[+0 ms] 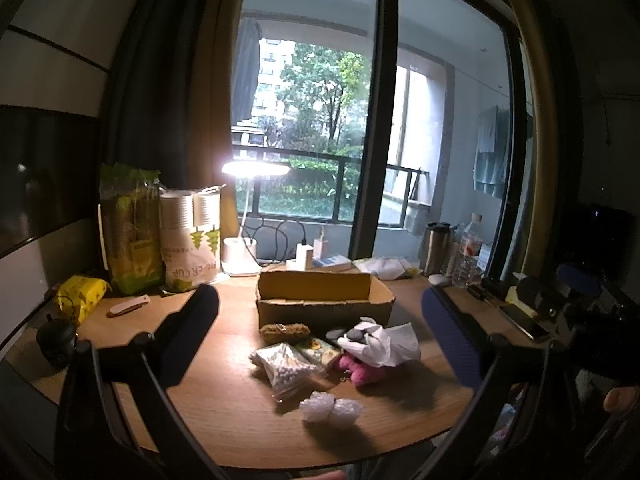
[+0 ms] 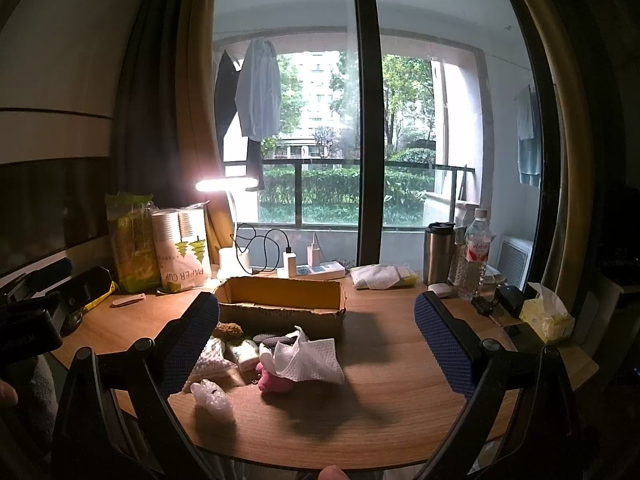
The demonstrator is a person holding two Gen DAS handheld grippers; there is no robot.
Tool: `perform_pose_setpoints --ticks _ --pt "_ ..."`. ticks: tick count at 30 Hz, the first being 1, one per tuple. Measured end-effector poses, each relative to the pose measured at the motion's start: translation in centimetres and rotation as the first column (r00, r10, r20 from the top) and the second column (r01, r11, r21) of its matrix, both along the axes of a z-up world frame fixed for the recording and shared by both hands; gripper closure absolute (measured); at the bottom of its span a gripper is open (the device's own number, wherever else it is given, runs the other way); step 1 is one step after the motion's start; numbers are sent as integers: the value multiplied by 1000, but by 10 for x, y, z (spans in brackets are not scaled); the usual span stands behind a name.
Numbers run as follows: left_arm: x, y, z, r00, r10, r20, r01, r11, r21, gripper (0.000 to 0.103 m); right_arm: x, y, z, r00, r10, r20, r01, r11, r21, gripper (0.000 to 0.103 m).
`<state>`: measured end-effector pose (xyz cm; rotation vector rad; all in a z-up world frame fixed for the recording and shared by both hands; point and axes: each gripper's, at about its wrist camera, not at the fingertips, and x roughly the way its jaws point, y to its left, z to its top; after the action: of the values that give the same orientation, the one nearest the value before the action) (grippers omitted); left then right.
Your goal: Organize soft objects
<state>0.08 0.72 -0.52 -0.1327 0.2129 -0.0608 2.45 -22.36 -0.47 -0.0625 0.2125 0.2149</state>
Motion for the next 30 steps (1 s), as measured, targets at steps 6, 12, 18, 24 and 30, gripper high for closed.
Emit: perform_pose_setpoints --ticks 6,12,18,24,30 --pt "-1 -3 1 1000 -3 2 3 1000 2 1 0 0 0 1000 0 0 0 1000 0 3" --pt "-1 -3 -2 1000 -4 5 4 1000 3 1 0 0 0 1000 0 0 0 1000 0 3" --pt "-1 -3 -2 1000 -4 5 4 1000 3 1 0 0 0 1000 -1 0 1 1000 0 3" --pt "-1 -6 -1 1000 -9 5 9 1000 5 1 0 0 0 1000 0 -1 0 1000 1 3" --pt "2 -6 -2 1000 -17 1 17 1000 7 1 1 1 -3 1000 2 -9 -2 1000 0 3"
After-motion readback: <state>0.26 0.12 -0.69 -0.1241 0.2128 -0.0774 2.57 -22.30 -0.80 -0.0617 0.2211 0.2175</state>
